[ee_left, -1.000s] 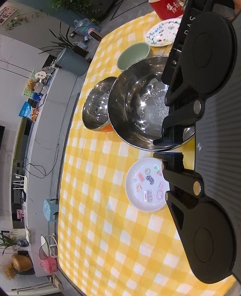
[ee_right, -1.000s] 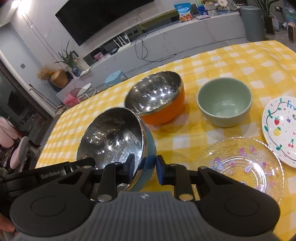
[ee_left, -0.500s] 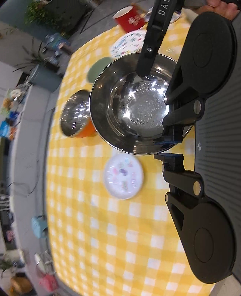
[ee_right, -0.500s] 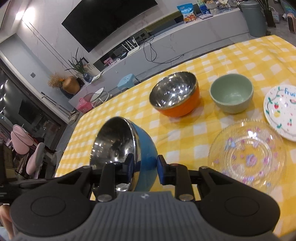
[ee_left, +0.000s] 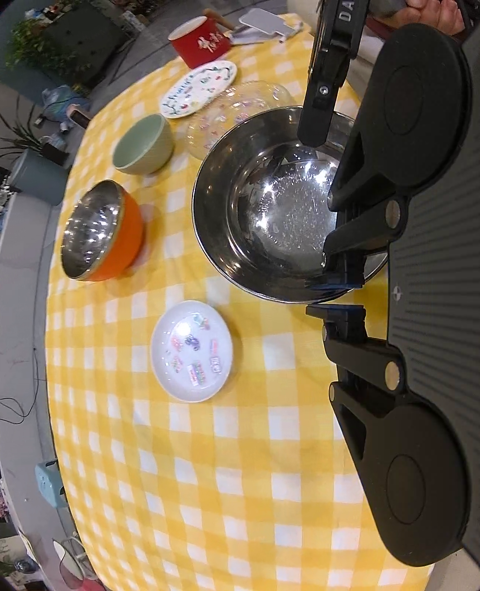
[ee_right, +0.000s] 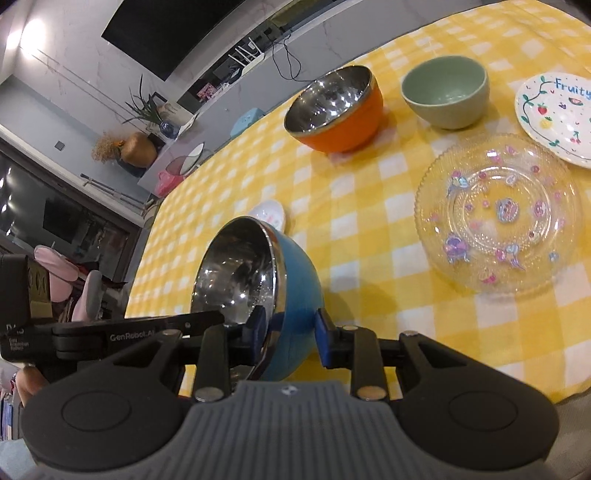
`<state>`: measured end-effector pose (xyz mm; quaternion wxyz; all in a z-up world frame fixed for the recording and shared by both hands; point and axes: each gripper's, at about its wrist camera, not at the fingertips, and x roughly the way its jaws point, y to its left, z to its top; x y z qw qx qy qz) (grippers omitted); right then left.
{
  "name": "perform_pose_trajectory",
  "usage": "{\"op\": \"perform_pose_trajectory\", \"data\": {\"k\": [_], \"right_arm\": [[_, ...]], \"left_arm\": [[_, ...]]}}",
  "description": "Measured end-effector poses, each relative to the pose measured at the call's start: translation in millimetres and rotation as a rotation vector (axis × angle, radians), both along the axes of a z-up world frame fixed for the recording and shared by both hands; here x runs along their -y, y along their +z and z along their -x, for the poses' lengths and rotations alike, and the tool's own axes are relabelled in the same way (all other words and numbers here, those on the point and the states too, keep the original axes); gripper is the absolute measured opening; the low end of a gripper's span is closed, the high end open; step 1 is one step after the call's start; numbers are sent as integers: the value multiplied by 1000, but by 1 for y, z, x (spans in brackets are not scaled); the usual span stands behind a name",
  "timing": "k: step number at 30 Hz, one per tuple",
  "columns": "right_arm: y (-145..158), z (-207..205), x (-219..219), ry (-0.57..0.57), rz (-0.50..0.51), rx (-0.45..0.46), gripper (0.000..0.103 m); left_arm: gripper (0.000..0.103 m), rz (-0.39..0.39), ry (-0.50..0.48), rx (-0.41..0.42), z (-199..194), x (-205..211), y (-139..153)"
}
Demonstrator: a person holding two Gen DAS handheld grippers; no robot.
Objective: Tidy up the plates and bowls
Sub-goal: 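Lift the blue steel bowl with both tools and carry it across the table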
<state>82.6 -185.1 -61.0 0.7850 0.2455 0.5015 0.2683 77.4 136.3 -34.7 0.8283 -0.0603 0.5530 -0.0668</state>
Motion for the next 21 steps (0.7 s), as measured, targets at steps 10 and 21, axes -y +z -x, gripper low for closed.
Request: {"op": "perform_pose_trajectory", "data": {"k": [10,21], "right_arm": [[-11,8,8,9,-23,-77,29],[-9,6,10,19,-5,-39,31]], "left_arm": [[9,25,3,-45,1,-3,-6],[9,5,0,-53,-2,-1,-11]]}}
